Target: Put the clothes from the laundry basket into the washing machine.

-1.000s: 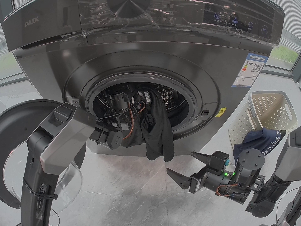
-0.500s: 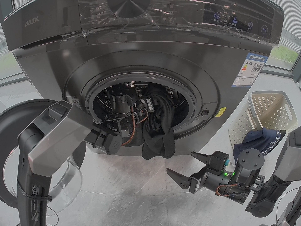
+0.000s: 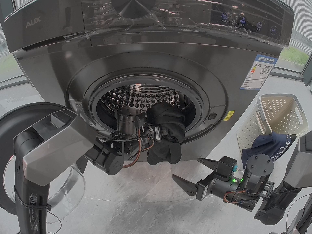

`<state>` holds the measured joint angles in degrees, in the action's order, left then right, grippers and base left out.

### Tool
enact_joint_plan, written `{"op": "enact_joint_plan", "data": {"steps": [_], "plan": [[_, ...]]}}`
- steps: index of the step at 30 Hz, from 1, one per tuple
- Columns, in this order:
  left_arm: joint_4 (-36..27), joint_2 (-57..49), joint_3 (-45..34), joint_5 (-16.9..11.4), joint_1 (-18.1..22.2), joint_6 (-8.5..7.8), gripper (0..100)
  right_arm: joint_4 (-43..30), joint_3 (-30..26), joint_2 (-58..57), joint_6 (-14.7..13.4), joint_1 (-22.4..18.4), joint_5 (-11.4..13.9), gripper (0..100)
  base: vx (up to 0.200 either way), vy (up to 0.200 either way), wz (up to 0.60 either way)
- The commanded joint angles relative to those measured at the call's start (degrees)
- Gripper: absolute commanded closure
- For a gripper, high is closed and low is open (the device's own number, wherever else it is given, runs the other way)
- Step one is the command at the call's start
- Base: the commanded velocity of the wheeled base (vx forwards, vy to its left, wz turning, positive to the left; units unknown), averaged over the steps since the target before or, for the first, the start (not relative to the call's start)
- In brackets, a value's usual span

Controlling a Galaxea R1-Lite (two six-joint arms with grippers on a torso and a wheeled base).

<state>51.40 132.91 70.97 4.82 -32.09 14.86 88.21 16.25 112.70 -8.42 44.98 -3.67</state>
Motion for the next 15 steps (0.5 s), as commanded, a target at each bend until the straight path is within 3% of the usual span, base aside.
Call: {"op": "enact_joint_plan", "data": {"steps": [1,3,4,10,15], "plan": [[0.55,2.79,-0.75,-0.16,-0.17,-1.33,0,0.03,0.1,0.15,-0.01,0.02,-0.02,0,0.0,0.0,0.0],[0.81,4.11,-0.13,-0.16,0.01,-2.29,0,0.03,0.19,0.15,-0.01,0.02,-0.02,0,0.0,0.0,0.0],[0.81,4.55,0.13,-0.24,0.09,-2.38,100,0.03,0.19,0.15,-0.01,0.02,-0.02,0,0.0,0.0,0.0],[1.95,7.36,5.32,0.63,0.62,-2.03,100,0.03,0.45,0.15,-0.01,0.02,0.07,0,0.0,0.0,0.0],[4.68,9.64,15.33,4.24,1.85,-1.85,100,0.12,0.54,0.15,-0.1,0.02,0.07,0,0.0,0.0,0.0]]}}
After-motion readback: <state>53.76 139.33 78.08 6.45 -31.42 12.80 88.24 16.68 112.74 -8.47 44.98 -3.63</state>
